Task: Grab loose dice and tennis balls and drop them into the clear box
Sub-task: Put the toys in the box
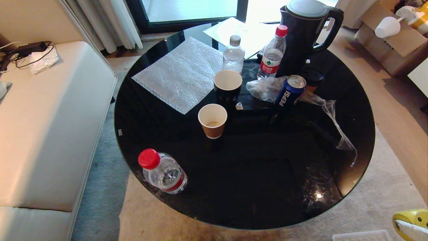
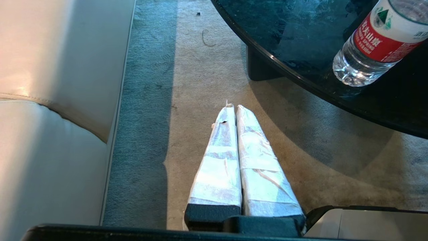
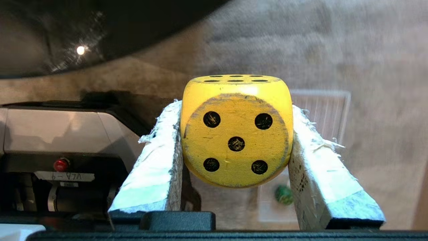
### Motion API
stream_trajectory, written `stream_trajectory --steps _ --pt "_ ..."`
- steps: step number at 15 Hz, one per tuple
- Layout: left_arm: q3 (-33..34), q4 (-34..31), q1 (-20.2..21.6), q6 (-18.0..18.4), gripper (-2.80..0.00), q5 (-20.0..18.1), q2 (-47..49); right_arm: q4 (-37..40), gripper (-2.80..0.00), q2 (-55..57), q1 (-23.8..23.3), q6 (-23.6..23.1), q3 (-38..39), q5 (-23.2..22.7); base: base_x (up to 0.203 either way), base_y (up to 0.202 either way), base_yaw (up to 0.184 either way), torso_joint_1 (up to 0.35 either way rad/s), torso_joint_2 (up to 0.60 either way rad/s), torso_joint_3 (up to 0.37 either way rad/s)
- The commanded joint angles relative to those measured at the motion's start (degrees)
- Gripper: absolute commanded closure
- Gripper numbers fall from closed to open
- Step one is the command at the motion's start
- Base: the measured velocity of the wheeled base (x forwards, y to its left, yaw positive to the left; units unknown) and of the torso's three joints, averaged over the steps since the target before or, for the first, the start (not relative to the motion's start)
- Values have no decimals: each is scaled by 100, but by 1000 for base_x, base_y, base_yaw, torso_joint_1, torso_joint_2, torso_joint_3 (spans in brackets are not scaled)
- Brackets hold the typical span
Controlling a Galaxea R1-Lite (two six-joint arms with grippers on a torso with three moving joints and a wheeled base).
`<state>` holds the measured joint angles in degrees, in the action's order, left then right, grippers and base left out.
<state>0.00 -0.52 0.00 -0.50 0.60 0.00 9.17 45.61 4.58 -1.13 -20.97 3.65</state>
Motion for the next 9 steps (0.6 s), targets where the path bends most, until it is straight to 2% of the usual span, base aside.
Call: stream_trajectory --steps 1,4,6,9 --pt "0 8 0 -3 0 2 0 221 0 -1086 -170 38 420 -5 0 0 0 0 0 0" --pt "9 0 0 -3 0 2 0 745 0 -1899 -468 67 883 -43 0 0 0 0 0 0" --pt "9 0 0 -3 0 2 0 845 0 -2327 -561 31 1091 -55 0 0 0 0 0 0" --pt "1 8 0 -3 0 2 0 830 0 -2398 -575 -9 1135 -96 0 0 0 0 0 0"
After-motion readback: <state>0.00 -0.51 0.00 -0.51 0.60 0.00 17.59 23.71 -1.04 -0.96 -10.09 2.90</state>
